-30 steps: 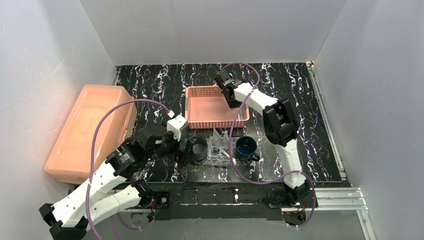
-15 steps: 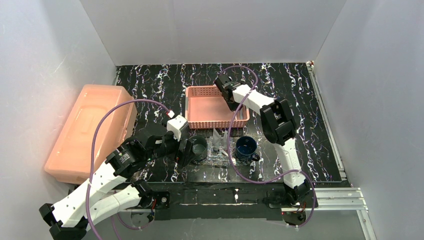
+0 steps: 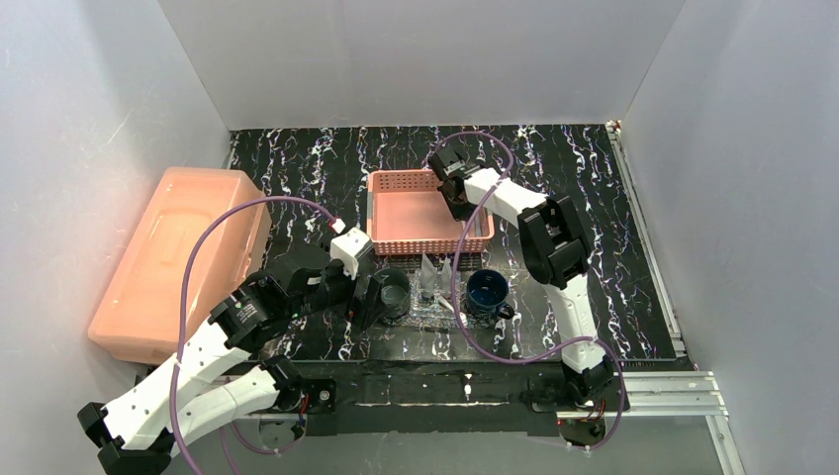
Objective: Prepare toiletry sets of a toothbrush and toothpaste on the tray
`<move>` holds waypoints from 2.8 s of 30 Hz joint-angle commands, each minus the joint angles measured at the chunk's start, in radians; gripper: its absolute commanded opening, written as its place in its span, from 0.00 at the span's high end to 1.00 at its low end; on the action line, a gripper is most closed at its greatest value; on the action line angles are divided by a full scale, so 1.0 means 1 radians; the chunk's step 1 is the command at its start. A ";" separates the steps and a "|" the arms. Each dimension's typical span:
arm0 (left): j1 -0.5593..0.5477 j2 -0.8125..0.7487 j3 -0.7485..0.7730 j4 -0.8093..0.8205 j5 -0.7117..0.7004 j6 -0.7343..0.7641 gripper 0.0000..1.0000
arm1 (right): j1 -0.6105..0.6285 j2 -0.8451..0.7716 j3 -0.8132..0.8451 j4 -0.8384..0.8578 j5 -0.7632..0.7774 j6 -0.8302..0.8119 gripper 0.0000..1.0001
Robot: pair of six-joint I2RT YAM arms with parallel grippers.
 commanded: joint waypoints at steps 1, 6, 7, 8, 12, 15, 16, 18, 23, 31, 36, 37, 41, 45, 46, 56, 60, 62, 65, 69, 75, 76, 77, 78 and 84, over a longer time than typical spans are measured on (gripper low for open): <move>0.005 -0.003 -0.004 0.004 -0.007 0.008 0.01 | 0.004 -0.020 -0.034 0.032 -0.173 0.033 0.99; 0.004 -0.002 -0.004 0.004 -0.008 0.010 0.01 | 0.004 -0.034 -0.039 0.049 -0.255 0.052 0.99; 0.004 -0.002 -0.004 0.004 -0.009 0.010 0.01 | 0.004 -0.037 -0.040 0.054 -0.265 0.054 0.99; 0.004 -0.001 -0.004 0.004 -0.009 0.010 0.01 | 0.004 -0.041 -0.039 0.056 -0.268 0.054 0.99; 0.004 -0.001 -0.004 0.004 -0.007 0.010 0.01 | 0.004 -0.053 -0.030 0.057 -0.240 0.053 0.99; 0.004 0.001 -0.002 0.004 -0.007 0.010 0.01 | 0.004 -0.068 -0.012 0.058 -0.229 0.046 0.95; 0.004 0.001 -0.002 0.004 -0.007 0.010 0.01 | 0.004 -0.073 -0.006 0.057 -0.225 0.044 0.94; 0.004 0.000 -0.002 0.004 -0.007 0.009 0.01 | 0.004 -0.083 0.009 0.055 -0.215 0.040 0.89; 0.004 0.002 -0.002 0.004 -0.006 0.010 0.01 | 0.004 -0.095 0.033 0.049 -0.218 0.039 0.77; 0.004 0.004 -0.001 0.004 -0.006 0.011 0.01 | 0.005 -0.109 0.030 0.062 -0.254 0.049 0.73; 0.004 0.006 0.000 0.005 -0.007 0.011 0.01 | 0.006 -0.112 0.027 0.075 -0.285 0.053 0.68; 0.004 0.006 -0.001 0.004 -0.007 0.011 0.01 | 0.006 -0.112 0.025 0.077 -0.289 0.053 0.67; 0.004 0.008 0.001 0.006 -0.006 0.011 0.01 | 0.006 -0.109 0.020 0.083 -0.311 0.056 0.66; 0.004 0.012 0.002 0.006 -0.005 0.013 0.01 | 0.006 -0.102 0.016 0.087 -0.331 0.057 0.63; 0.005 0.012 0.002 0.006 -0.005 0.013 0.01 | 0.006 -0.099 0.015 0.088 -0.334 0.058 0.62; 0.005 0.012 0.001 0.005 -0.008 0.013 0.01 | 0.006 -0.073 -0.001 0.091 -0.345 0.057 0.59; 0.005 0.013 0.001 0.004 -0.009 0.013 0.01 | 0.006 -0.061 -0.008 0.096 -0.345 0.056 0.58; 0.004 0.013 0.001 0.005 -0.010 0.013 0.01 | 0.006 -0.054 -0.012 0.098 -0.346 0.056 0.57; 0.004 0.014 0.001 0.005 -0.011 0.012 0.01 | 0.006 -0.043 -0.018 0.100 -0.346 0.053 0.57; 0.005 0.016 0.000 0.004 -0.012 0.013 0.01 | 0.006 -0.029 -0.024 0.100 -0.353 0.051 0.57; 0.005 0.023 0.001 0.004 -0.014 0.013 0.01 | 0.006 -0.015 -0.031 0.103 -0.358 0.048 0.57; 0.005 0.024 0.001 0.004 -0.015 0.014 0.01 | 0.006 -0.014 -0.031 0.104 -0.358 0.047 0.59; 0.004 0.025 0.001 0.004 -0.013 0.014 0.01 | 0.006 -0.011 -0.031 0.104 -0.358 0.047 0.60; 0.004 0.027 0.001 0.004 -0.015 0.014 0.01 | 0.006 -0.008 -0.031 0.104 -0.357 0.045 0.63; 0.004 0.033 0.002 0.004 -0.018 0.015 0.01 | 0.006 0.003 -0.029 0.101 -0.358 0.038 0.92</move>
